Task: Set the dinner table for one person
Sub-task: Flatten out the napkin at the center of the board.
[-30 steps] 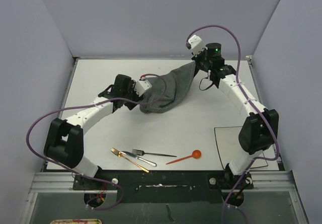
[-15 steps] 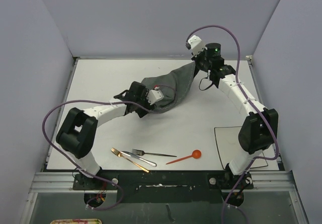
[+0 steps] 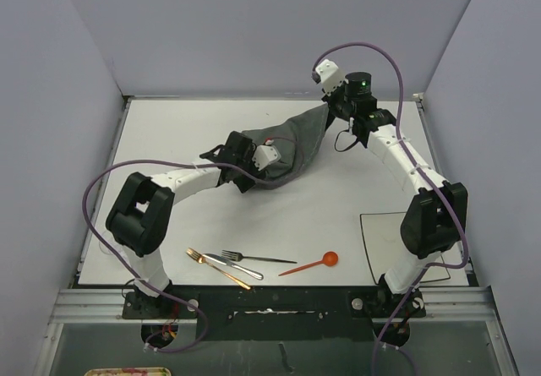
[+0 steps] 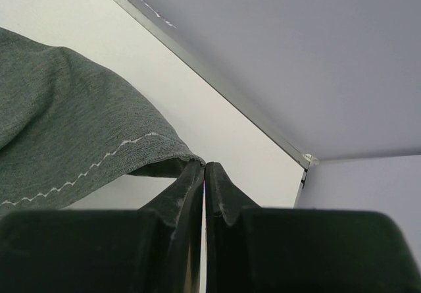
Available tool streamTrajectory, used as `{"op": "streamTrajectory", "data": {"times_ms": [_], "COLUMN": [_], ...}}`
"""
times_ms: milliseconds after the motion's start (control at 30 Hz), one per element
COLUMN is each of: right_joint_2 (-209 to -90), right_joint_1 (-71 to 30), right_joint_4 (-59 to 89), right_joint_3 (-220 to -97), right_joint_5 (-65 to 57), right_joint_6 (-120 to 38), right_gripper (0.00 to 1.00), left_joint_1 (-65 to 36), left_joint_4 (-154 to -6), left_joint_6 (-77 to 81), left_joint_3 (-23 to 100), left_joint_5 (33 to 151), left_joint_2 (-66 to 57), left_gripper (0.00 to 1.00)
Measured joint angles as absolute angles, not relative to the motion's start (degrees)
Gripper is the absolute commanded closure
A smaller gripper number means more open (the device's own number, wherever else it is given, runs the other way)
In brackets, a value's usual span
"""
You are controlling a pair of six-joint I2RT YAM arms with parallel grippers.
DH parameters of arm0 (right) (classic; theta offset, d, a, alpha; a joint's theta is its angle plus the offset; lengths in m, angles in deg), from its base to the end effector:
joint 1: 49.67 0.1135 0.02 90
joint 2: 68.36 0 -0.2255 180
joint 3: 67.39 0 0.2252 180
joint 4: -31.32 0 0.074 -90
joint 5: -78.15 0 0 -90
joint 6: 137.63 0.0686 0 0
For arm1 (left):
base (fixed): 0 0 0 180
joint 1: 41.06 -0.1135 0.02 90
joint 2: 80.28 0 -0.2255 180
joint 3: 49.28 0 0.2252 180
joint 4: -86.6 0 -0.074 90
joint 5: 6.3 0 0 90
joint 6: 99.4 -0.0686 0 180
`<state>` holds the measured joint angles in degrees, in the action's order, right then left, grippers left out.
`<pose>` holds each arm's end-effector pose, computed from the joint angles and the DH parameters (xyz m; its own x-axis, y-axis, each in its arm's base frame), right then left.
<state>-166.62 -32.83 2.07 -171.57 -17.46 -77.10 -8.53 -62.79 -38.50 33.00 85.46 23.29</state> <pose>0.3915 0.1115 0.3035 -0.2304 -0.5813 -0.7804 -0.3627 0.7955 -0.4854 0.3114 -0.2011 0.1387 -0.3106 0.7746 -0.5509 0.8063 0.5216 0.2790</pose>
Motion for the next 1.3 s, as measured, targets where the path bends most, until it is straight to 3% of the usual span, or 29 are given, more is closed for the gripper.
{"op": "streamTrajectory", "data": {"times_ms": [567,1300], "right_joint_2": [-166.62,-166.62], "right_joint_1": [-32.88,-32.88], "right_joint_4": [2.0,0.78], "right_joint_3": [-171.57,-171.57], "right_joint_5": [-17.41,-17.24], "right_joint_6": [-77.15,-76.95], "right_gripper": [1.0,1.0], "left_joint_1": [-9.75,-9.49], "left_joint_4": [-54.77,-51.95], "left_joint_6": [-34.92,-33.15], "left_joint_3": [39.6,41.92], "left_joint_5": [85.74,88.13], "left_joint_2": [28.8,29.46], "left_gripper": [0.31,0.4]}}
